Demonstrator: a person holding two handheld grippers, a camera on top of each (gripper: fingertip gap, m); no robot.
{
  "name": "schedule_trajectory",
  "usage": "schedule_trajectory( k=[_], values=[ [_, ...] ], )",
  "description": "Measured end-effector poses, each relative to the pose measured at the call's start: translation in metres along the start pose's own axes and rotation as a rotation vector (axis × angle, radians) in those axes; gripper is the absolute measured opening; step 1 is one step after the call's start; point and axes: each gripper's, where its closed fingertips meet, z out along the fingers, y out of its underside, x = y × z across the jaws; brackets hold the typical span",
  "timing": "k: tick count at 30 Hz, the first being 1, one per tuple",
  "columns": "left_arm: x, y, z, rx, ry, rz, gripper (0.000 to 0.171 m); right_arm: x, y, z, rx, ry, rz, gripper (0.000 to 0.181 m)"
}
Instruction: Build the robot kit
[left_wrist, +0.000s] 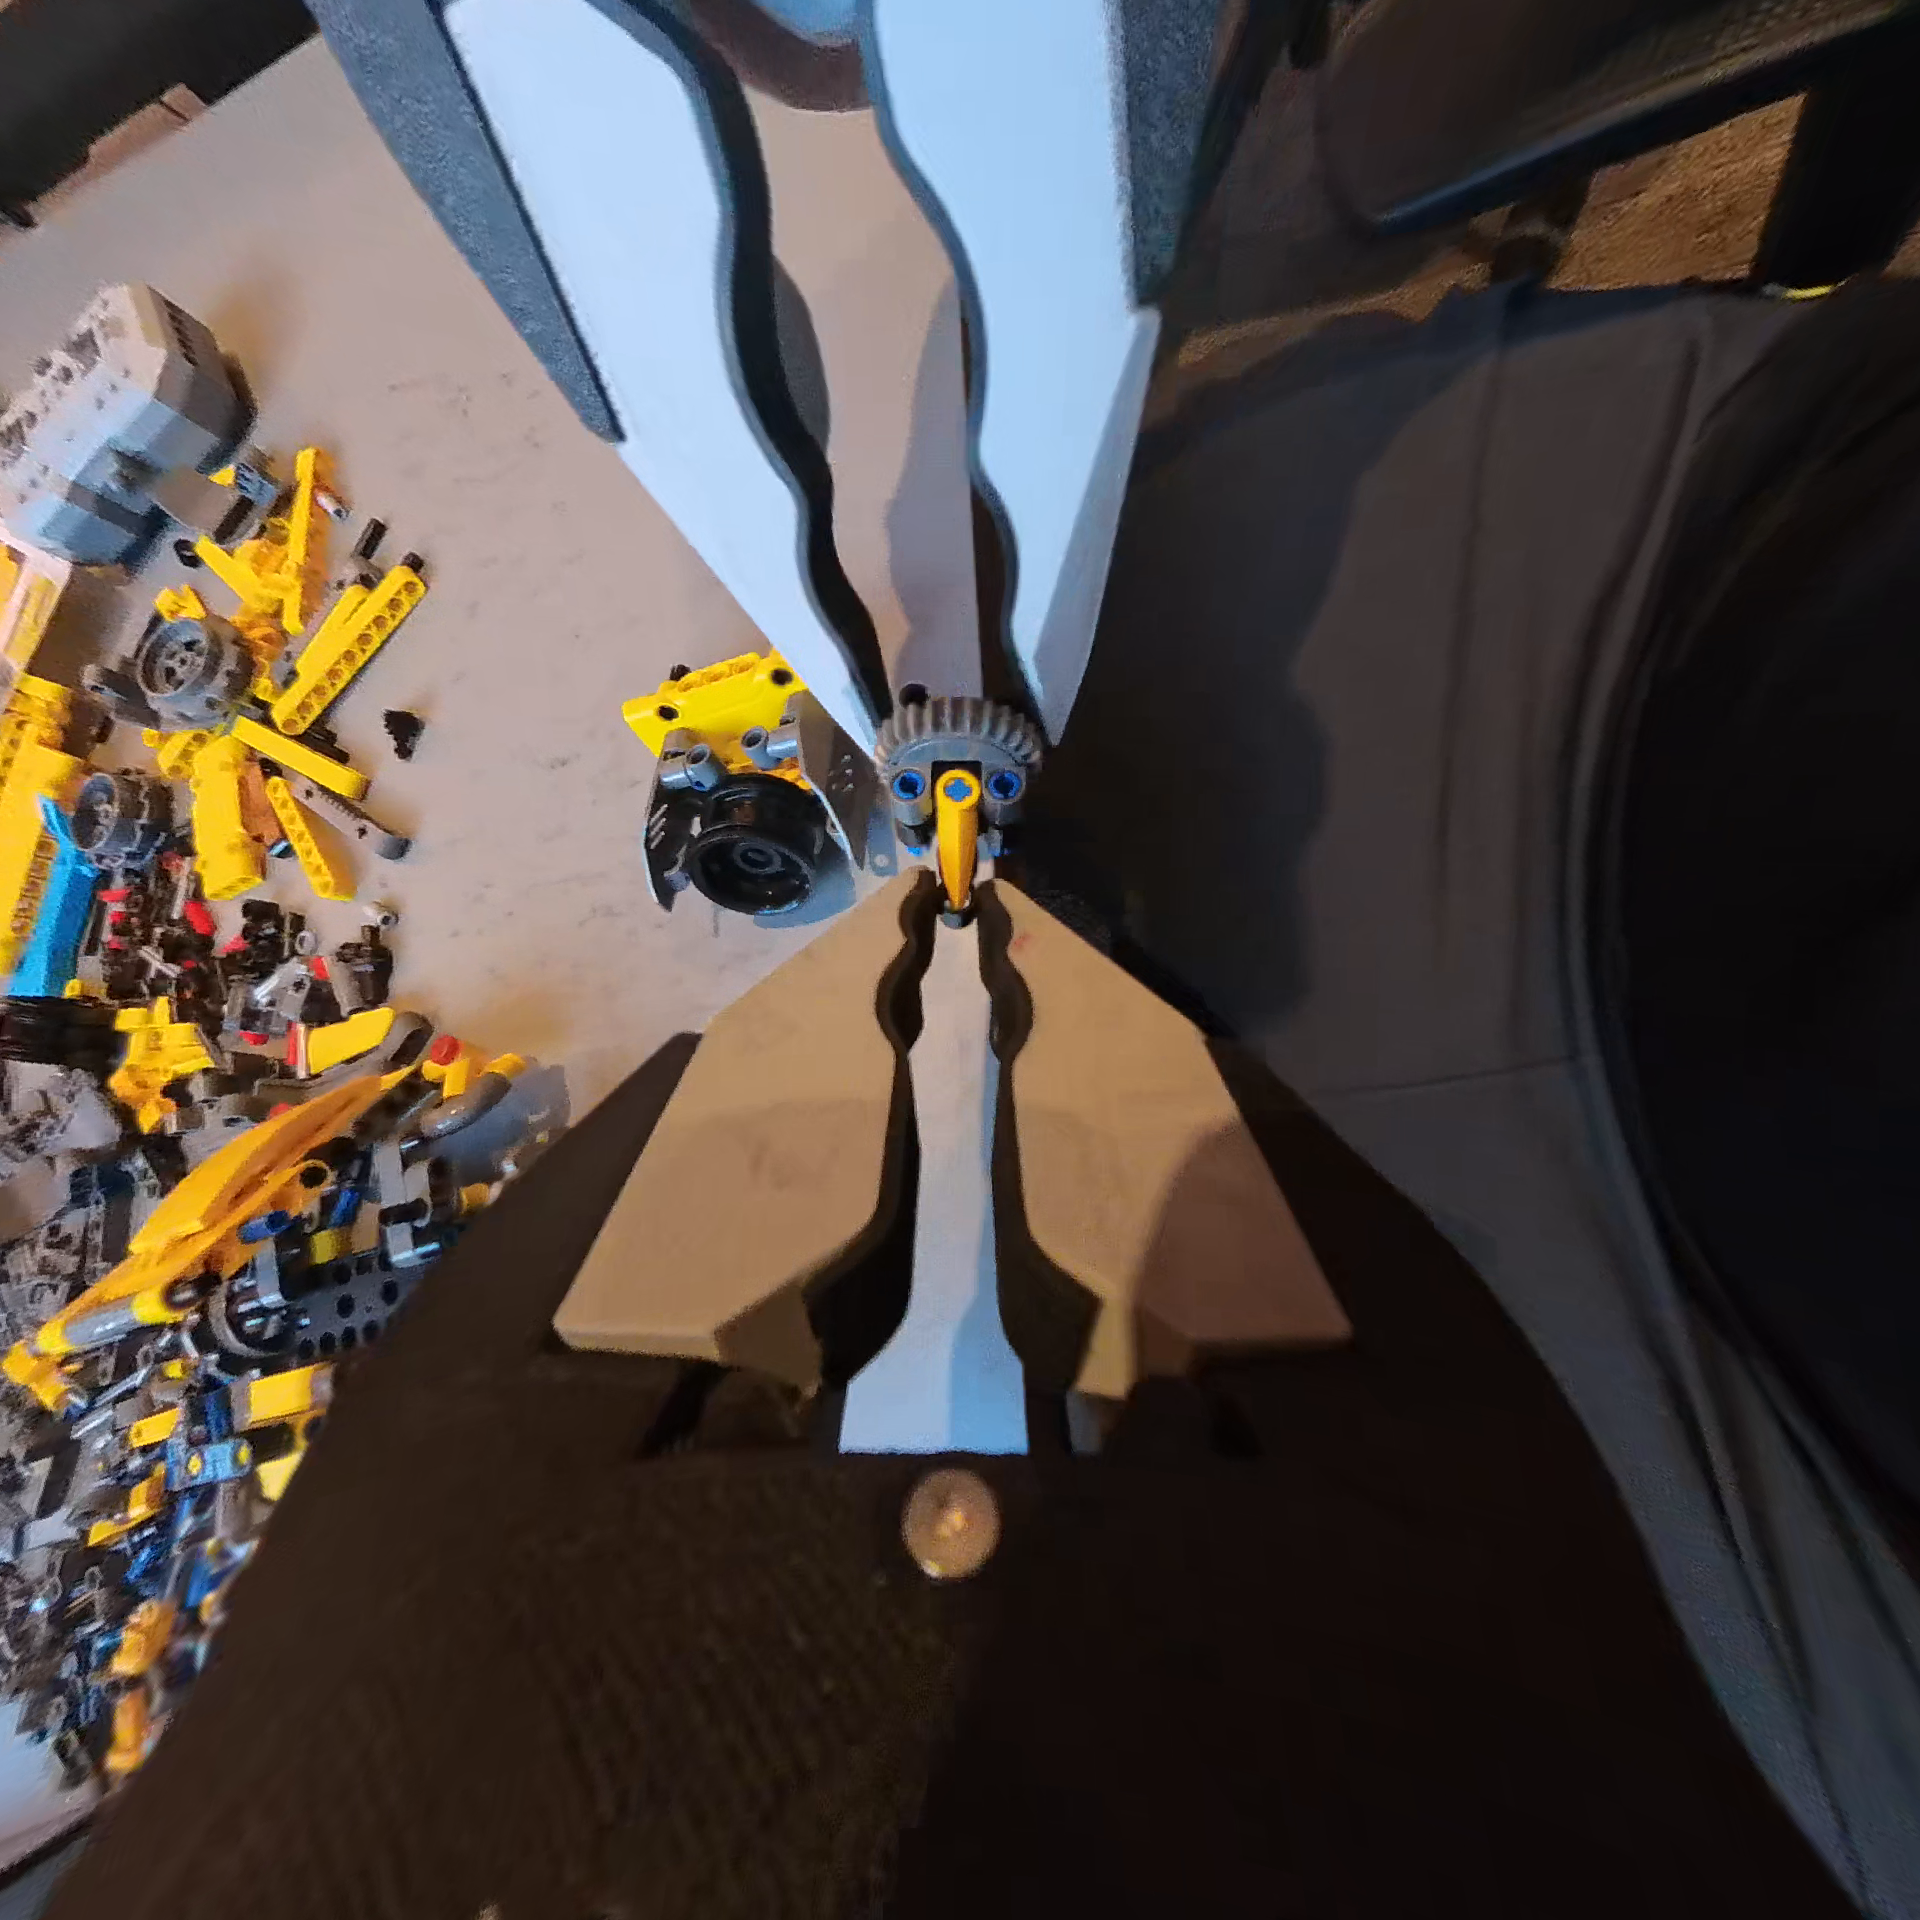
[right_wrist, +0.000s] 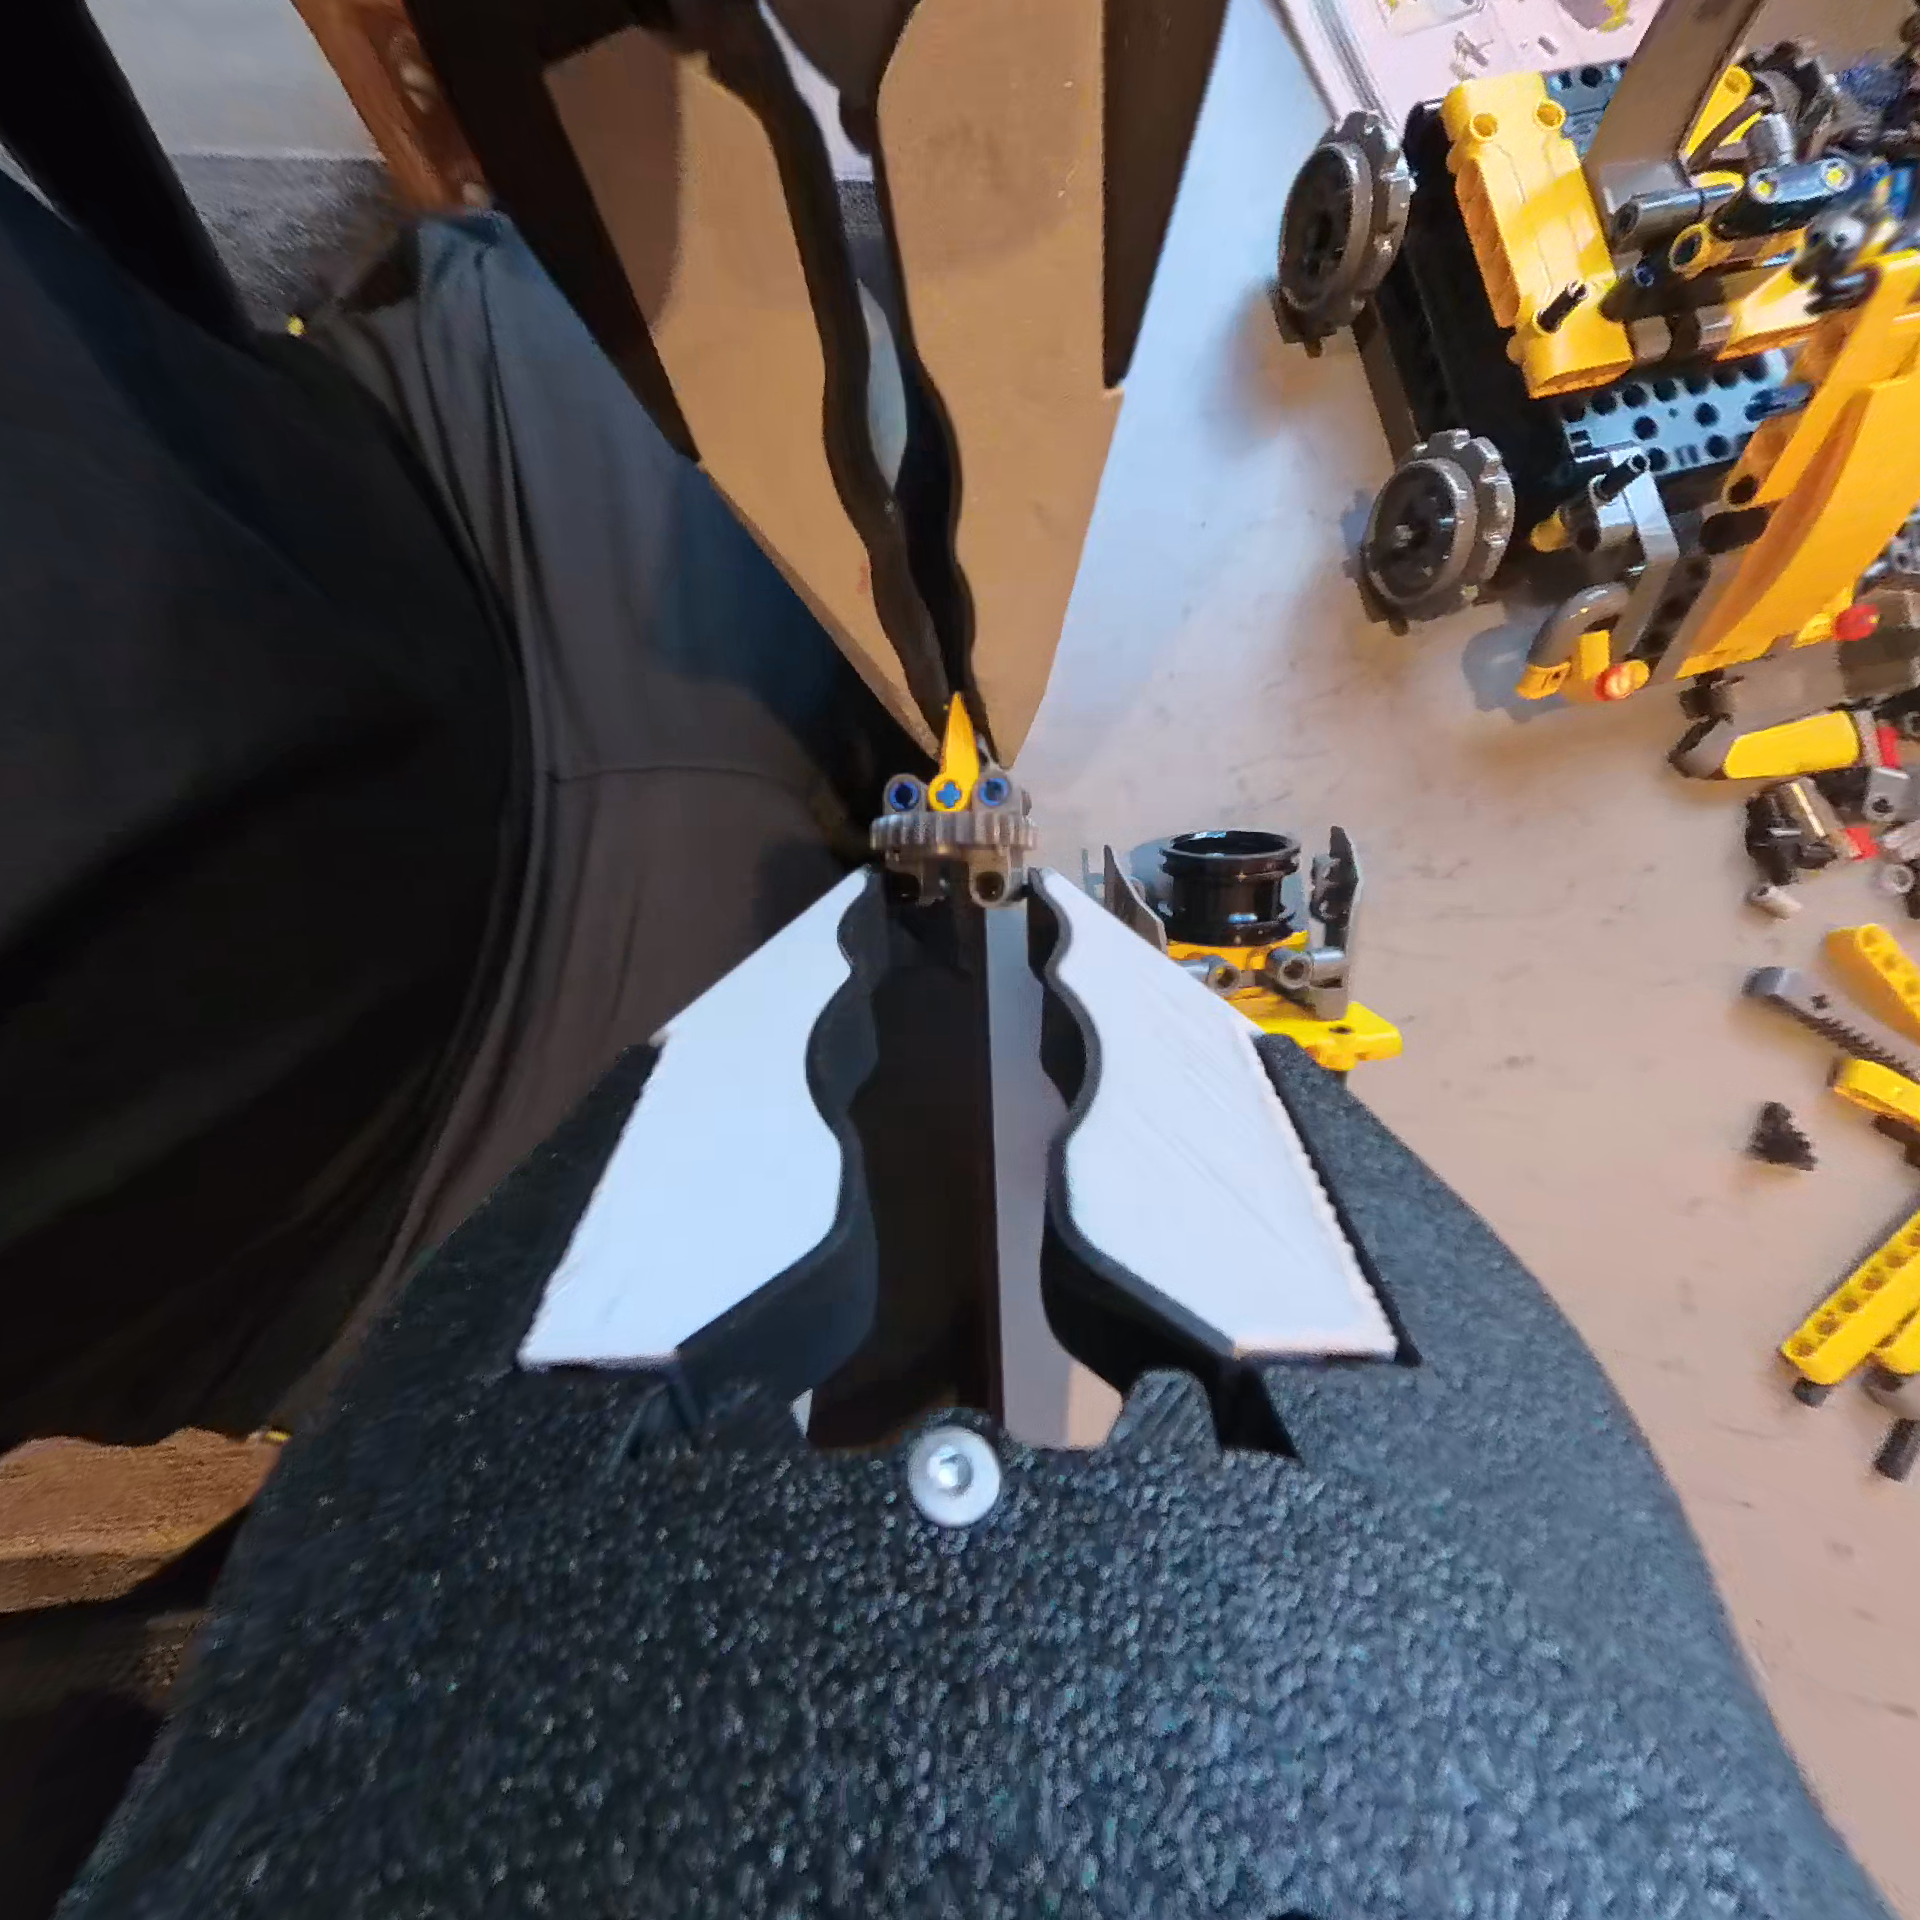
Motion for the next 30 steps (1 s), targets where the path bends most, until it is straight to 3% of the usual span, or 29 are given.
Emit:
schedule_trajectory(
  k=[4,9,12,21,30],
  values=[
    [0.001,-0.002,-0.001,0.017,0.029,-0.046,0.006,0.001,-0.005,-0.007,0.056,-0.032,0.051,0.027],
    [-0.001,0.002,0.0,-0.018,0.018,-0.081,0.006,0.009,0.0,-0.022,0.09,0.042,0.063,0.05],
    [0.001,-0.002,0.004,-0.022,0.032,-0.091,0.006,0.009,0.003,-0.033,0.125,0.076,0.068,0.054],
    [-0.016,-0.027,0.018,-0.051,0.065,-0.097,0.006,0.021,0.009,-0.036,0.15,0.213,-0.027,0.046],
    [-0.038,-0.039,0.025,-0.139,0.092,-0.065,0.005,0.041,0.017,-0.042,0.169,0.177,-0.021,0.032]
  ],
)
